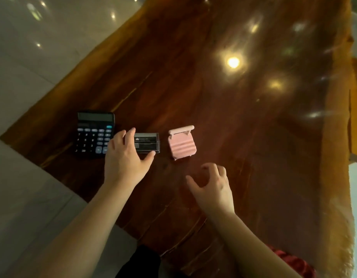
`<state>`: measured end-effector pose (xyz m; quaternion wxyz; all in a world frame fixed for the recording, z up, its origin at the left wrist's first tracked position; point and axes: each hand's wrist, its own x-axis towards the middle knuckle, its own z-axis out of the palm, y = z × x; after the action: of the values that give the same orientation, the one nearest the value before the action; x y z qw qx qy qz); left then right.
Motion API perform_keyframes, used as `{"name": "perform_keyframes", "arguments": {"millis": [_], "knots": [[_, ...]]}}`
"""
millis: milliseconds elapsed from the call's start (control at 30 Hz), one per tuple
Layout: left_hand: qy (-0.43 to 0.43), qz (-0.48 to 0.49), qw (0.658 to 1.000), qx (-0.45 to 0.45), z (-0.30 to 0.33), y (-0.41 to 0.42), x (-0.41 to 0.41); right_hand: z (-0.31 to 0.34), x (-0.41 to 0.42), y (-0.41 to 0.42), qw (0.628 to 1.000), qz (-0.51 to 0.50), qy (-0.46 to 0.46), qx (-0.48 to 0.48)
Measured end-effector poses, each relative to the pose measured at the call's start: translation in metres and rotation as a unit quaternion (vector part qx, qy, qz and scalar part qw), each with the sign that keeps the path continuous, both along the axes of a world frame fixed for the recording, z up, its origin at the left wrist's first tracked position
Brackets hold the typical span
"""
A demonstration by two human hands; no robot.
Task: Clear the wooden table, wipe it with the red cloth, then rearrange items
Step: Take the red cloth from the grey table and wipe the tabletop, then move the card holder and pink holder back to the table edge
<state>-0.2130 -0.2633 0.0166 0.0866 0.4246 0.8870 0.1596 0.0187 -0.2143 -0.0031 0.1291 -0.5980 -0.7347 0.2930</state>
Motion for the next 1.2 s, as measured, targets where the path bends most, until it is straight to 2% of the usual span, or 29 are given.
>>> {"name": "perform_keyframes", "arguments": {"millis": [133, 333, 667, 933, 1200], "knots": [[-0.007, 0.026, 1.0, -0.012, -0.008, 0.017, -0.013, 0.001, -0.038, 0.02, 1.0, 0.015, 0.004, 0.016], [-0.015, -0.008, 1.0, -0.025, -0.024, 0.035, -0.02, -0.005, -0.079, 0.042, 1.0, 0.008, -0.019, 0.009], [-0.032, -0.007, 0.998, -0.048, -0.041, 0.049, -0.017, -0.013, -0.086, 0.055, 0.999, 0.01, 0.027, -0.015], [-0.051, -0.029, 0.998, -0.022, -0.024, 0.074, 0.018, 0.003, -0.035, 0.072, 0.995, -0.072, 0.067, -0.004], [-0.083, -0.135, 0.987, -0.006, 0.001, 0.137, 0.124, 0.018, 0.08, 0.105, 0.982, -0.181, 0.057, -0.001]]}}
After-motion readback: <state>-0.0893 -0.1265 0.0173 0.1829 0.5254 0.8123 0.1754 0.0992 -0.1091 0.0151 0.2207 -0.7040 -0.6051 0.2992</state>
